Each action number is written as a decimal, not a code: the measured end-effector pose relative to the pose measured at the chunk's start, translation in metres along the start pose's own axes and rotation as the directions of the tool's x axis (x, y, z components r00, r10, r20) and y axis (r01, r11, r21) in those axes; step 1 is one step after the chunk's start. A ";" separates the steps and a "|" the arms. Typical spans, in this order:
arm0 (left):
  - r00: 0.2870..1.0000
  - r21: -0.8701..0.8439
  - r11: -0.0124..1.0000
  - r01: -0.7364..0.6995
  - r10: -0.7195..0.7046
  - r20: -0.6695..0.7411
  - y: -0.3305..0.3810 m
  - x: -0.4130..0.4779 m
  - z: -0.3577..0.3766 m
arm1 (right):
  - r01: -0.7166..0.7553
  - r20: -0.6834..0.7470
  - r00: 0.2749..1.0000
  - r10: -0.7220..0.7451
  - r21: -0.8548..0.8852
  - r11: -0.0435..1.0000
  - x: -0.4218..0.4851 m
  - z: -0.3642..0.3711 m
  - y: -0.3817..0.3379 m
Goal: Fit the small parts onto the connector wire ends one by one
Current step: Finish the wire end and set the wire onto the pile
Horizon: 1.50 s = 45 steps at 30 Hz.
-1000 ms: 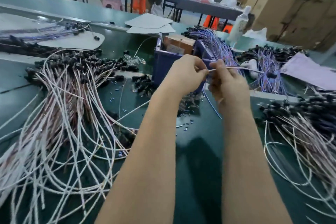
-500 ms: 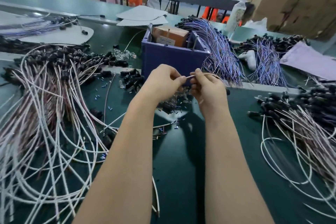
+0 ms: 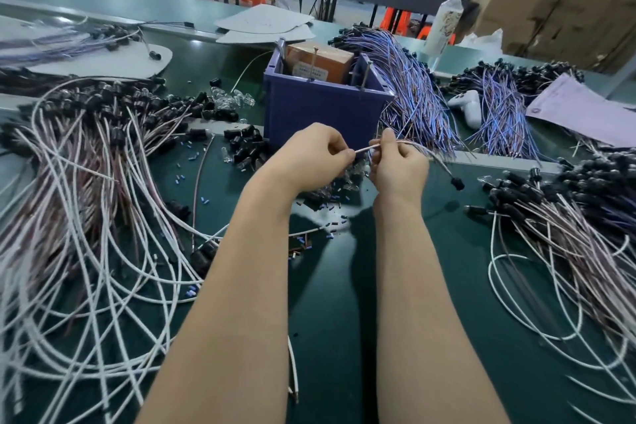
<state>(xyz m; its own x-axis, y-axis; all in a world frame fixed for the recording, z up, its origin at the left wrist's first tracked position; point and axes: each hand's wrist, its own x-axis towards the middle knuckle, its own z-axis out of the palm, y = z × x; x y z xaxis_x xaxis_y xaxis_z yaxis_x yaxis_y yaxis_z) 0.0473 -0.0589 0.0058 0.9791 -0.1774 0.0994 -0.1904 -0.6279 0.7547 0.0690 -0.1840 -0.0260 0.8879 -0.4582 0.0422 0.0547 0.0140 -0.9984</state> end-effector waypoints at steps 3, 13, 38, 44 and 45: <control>1.000 0.001 1.000 0.003 -0.003 -0.016 -0.003 -0.001 -0.003 | -0.167 -0.042 0.981 0.187 0.292 0.942 0.004 -0.007 -0.007; 0.985 0.063 0.998 0.012 -0.001 -0.172 0.000 0.001 -0.008 | 0.533 0.144 0.840 -0.523 -0.402 0.745 -0.018 -0.005 -0.042; 0.953 -0.015 0.989 0.147 -0.145 -0.264 -0.004 -0.006 -0.024 | 0.407 0.209 0.905 -0.370 -0.676 0.614 -0.009 -0.013 -0.034; 0.974 -0.096 0.995 -0.028 0.006 -0.226 0.002 -0.003 -0.014 | 0.632 0.552 0.762 -0.339 -0.520 0.574 -0.015 -0.010 -0.046; 0.971 -0.108 0.993 -0.047 0.021 -0.237 0.002 -0.002 -0.013 | 0.622 0.560 0.763 -0.322 -0.505 0.598 -0.016 -0.010 -0.045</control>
<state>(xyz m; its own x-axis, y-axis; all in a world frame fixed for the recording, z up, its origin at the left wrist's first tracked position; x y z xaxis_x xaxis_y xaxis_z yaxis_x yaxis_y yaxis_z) 0.0457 -0.0501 0.0154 0.9641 -0.0057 0.2656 -0.2277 -0.5330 0.8149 0.0479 -0.1865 0.0184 0.9161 0.1435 0.3745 0.3547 -0.7257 -0.5896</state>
